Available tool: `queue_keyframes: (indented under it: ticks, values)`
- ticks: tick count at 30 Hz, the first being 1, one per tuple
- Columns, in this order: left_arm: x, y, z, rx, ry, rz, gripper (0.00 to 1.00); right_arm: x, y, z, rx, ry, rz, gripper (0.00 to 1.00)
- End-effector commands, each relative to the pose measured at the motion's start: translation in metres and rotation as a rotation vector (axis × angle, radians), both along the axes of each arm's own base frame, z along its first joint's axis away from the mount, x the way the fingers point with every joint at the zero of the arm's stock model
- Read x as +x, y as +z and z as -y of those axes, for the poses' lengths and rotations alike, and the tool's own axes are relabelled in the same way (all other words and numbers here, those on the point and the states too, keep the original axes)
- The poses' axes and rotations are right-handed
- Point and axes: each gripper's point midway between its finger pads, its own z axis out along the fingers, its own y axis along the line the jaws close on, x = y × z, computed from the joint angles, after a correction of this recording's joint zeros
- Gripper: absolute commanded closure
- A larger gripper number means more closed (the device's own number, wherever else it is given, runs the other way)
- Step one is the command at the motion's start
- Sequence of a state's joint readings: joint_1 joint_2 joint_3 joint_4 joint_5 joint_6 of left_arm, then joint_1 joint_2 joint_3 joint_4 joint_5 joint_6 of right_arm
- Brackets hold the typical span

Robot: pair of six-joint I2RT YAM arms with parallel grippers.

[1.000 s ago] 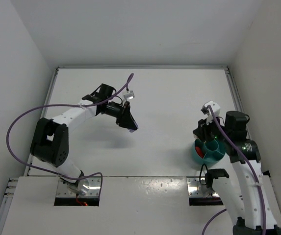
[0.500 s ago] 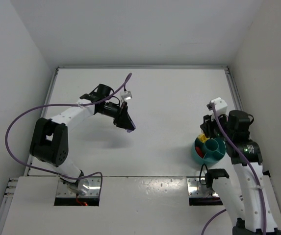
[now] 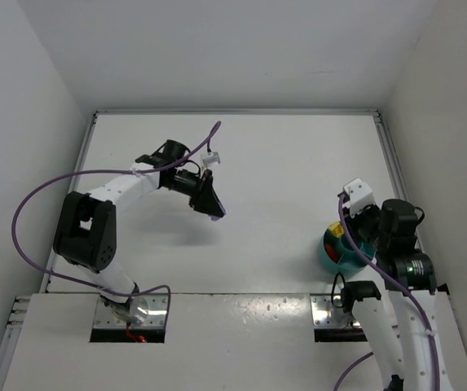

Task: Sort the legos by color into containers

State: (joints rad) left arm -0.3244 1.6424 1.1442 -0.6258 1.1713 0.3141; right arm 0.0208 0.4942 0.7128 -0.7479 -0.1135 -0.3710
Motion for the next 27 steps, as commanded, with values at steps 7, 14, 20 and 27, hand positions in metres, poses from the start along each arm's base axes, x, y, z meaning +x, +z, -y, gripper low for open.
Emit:
queue_keyframes:
  ticks: [7, 14, 20, 27]
  values:
    - [0.015, 0.012, 0.003, -0.048, -0.015, 0.036, 1.0, -0.03, -0.013, -0.009, -0.051, 0.152, -0.306, 1.0]
    - [0.016, 0.011, 0.003, -0.047, -0.018, 0.036, 1.0, -0.034, -0.016, -0.002, -0.048, 0.079, -0.344, 1.0]
    - [0.016, 0.008, 0.003, -0.043, -0.022, 0.029, 1.0, -0.033, -0.027, 0.008, -0.053, -0.005, -0.378, 1.0]
    - [0.016, 0.005, 0.003, -0.042, -0.025, 0.028, 1.0, -0.03, -0.038, 0.014, -0.049, -0.071, -0.439, 1.0]
